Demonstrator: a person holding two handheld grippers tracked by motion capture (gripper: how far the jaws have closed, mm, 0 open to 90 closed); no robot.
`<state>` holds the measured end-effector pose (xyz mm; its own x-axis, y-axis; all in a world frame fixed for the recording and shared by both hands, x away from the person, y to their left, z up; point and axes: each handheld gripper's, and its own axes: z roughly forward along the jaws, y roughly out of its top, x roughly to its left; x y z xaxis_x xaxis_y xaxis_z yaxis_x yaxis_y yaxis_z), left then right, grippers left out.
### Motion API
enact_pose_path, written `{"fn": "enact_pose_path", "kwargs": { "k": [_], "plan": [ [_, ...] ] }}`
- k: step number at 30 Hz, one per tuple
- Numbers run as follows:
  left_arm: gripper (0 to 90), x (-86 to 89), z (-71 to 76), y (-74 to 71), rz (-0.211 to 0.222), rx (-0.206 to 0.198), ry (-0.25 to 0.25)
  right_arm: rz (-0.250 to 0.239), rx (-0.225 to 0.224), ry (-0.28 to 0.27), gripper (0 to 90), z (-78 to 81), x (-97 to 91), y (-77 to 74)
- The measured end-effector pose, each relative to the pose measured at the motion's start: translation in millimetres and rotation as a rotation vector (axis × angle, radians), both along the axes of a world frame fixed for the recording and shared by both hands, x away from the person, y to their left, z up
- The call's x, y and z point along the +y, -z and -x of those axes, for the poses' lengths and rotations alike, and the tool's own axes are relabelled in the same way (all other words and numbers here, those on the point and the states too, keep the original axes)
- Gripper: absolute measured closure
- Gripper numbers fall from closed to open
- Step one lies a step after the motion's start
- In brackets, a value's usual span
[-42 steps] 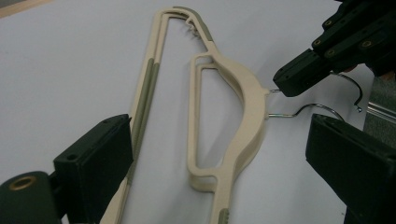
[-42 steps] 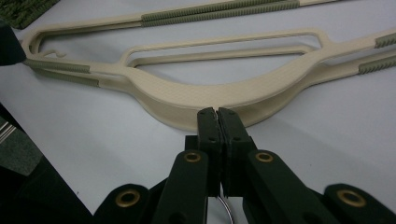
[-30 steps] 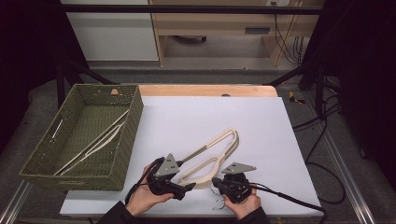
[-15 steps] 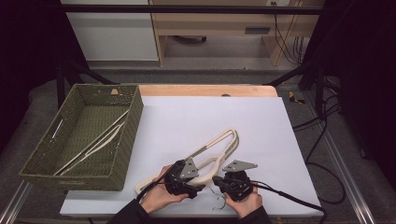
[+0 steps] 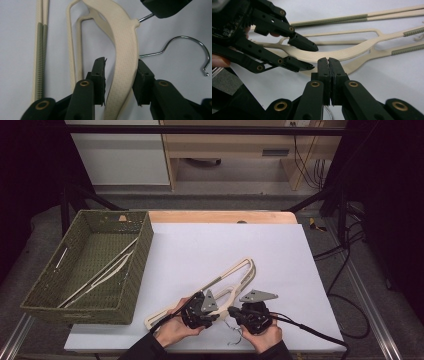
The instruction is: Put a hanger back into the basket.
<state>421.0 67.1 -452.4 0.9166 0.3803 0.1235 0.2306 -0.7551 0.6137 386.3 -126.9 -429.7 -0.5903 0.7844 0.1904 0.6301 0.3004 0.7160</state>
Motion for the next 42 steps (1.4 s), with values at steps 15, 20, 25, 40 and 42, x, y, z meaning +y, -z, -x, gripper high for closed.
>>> {"fn": "enact_pose_path", "kwargs": {
  "k": [15, 20, 25, 40, 42],
  "plan": [
    [74.7, -1.0, 5.9, -3.1, -0.006, -0.053, 0.042, -0.019, -0.046, -0.008, 81.8, 1.8, -4.7, -7.6],
    [75.4, 2.3, 5.1, -5.7, -0.002, -0.063, 0.037, -0.055, -0.134, 0.0, 73.2, 4.5, -14.9, -20.4],
    [75.9, 7.1, 4.7, -11.8, 0.02, -0.059, 0.026, -0.116, -0.235, 0.044, 56.5, 4.7, -39.6, -33.8],
    [79.5, 33.8, -0.3, -38.3, 0.093, -0.083, -0.078, -0.216, -0.306, 0.137, 15.8, -5.5, -92.3, -23.5],
    [79.8, 35.5, -0.7, -39.3, 0.099, -0.086, -0.087, -0.228, -0.303, 0.138, 14.5, -6.2, -93.5, -22.0]
  ]
}}
